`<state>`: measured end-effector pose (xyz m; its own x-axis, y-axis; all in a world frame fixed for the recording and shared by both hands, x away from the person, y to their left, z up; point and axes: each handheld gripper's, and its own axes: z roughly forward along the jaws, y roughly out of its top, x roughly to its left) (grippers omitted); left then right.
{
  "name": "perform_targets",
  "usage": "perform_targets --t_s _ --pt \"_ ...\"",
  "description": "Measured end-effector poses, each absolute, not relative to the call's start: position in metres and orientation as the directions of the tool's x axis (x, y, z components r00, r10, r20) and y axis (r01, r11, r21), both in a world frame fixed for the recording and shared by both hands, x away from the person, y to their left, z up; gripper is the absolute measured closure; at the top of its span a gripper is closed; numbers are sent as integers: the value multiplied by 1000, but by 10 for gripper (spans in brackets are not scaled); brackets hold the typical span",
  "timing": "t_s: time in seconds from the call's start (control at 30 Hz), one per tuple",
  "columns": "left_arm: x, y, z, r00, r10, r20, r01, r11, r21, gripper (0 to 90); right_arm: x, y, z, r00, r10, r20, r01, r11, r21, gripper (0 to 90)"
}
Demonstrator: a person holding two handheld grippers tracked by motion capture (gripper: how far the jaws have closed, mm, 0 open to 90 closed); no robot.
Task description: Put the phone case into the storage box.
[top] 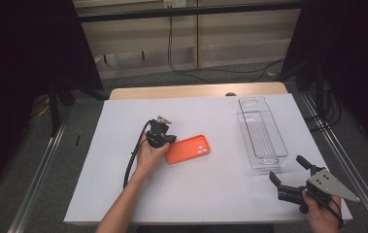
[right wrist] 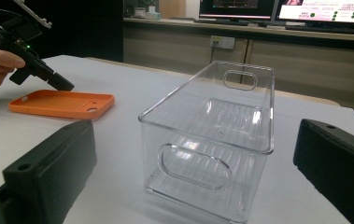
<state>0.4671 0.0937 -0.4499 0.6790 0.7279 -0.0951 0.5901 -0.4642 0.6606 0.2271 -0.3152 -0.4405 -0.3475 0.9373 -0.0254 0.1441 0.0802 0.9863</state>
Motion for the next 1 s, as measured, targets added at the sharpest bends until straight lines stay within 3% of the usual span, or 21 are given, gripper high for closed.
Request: perform_targets --t_s 0.33,1.0 --pt "459 94 -447 728 685 -31 538 -543 645 900 228 -315 -441 -346 938 -27 144 82 986 0" --pt "454 102 -447 737 672 -73 551 -534 642 900 227 -315 -441 -340 940 -33 146 87 985 0"
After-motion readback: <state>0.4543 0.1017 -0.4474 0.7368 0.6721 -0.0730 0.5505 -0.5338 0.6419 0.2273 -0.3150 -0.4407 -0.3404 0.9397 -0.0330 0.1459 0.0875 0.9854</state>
